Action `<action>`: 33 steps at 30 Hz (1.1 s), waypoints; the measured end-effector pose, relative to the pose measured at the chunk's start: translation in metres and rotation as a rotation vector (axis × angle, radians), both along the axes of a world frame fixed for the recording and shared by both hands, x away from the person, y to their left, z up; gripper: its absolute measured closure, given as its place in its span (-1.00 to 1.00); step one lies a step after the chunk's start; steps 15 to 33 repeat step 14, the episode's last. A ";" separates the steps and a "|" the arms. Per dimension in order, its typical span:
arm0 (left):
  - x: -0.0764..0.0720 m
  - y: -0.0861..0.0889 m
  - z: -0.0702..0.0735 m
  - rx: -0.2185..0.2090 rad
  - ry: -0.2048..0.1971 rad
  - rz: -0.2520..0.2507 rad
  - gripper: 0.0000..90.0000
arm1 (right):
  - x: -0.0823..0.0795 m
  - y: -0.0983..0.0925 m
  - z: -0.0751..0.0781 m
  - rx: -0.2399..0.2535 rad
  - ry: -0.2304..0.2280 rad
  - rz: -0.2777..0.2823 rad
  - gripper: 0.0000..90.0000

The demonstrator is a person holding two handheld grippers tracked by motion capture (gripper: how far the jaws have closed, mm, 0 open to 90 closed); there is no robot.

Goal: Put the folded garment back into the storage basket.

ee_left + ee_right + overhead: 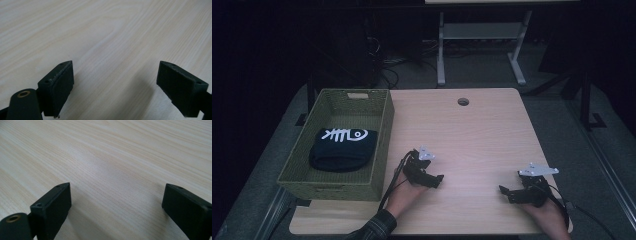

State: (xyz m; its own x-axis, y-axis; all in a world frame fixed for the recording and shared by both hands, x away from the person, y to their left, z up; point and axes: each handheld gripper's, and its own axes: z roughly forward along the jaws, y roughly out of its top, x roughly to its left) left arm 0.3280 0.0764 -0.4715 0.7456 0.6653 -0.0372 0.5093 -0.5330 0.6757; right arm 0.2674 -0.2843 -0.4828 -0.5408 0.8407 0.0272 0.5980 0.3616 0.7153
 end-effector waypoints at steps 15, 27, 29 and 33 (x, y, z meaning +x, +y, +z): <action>-0.006 0.002 -0.007 -0.009 -0.076 -0.005 -0.71 | 0.000 0.000 0.000 0.001 0.001 -0.001 -0.82; -0.006 0.002 -0.007 -0.009 -0.076 -0.005 -0.71 | 0.000 0.000 0.000 0.001 0.001 -0.001 -0.82; -0.006 0.002 -0.007 -0.009 -0.076 -0.005 -0.71 | 0.000 0.000 0.000 0.001 0.001 -0.001 -0.82; -0.006 0.002 -0.007 -0.009 -0.076 -0.005 -0.71 | 0.000 0.000 0.000 0.001 0.001 -0.001 -0.82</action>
